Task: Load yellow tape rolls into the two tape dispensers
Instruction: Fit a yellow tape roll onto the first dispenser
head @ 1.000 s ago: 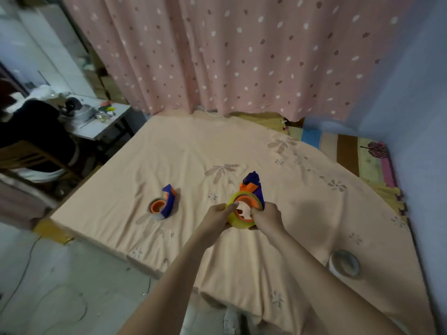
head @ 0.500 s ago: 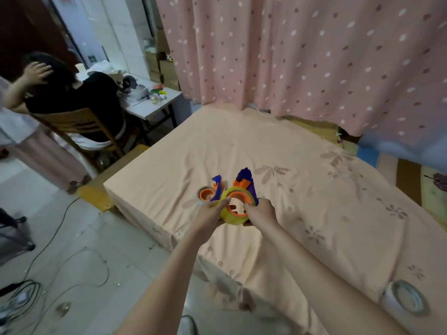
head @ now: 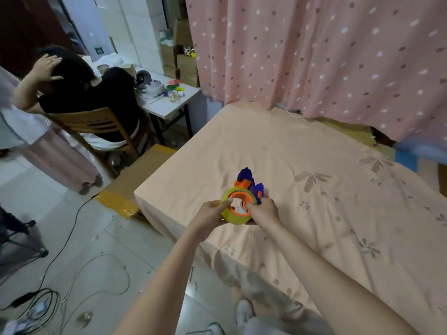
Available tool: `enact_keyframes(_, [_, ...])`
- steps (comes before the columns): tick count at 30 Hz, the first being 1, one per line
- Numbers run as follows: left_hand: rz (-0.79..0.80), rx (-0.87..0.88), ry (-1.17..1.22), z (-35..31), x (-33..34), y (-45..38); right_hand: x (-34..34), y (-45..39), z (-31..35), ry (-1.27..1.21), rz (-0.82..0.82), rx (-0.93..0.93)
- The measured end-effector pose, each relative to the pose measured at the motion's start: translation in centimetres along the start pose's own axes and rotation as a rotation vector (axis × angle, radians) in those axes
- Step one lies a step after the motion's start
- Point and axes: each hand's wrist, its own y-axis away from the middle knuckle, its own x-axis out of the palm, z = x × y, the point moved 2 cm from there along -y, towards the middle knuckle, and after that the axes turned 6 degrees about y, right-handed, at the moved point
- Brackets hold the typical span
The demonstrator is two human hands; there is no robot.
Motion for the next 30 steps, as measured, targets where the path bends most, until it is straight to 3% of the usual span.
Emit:
enact_keyframes(4, [0.036,-0.029,-0.027,-1.7,-2.6,-2.9,1.7,-2.8,1.6,0.085,-0.043,0.009])
enact_keyframes(10, [-0.030,-0.076,-0.193,-4.9,-5.4,-8.8,3.9,-8.7,3.7,0.177,-0.049,0.012])
enact_keyframes(15, [-0.038,-0.111,-0.252,-7.1,-7.1,-12.6,6.1,-12.1,5.5,0.144,-0.021,0.063])
enact_keyframes(23, [0.056,-0.211,-0.190,-9.2,-10.1,-17.2,9.6,-14.9,7.7,0.281,-0.074,0.106])
enact_keyframes(30, [0.127,-0.321,-0.282,-9.9,-13.3,-21.3,12.8,-16.7,8.8,0.431,-0.100,0.129])
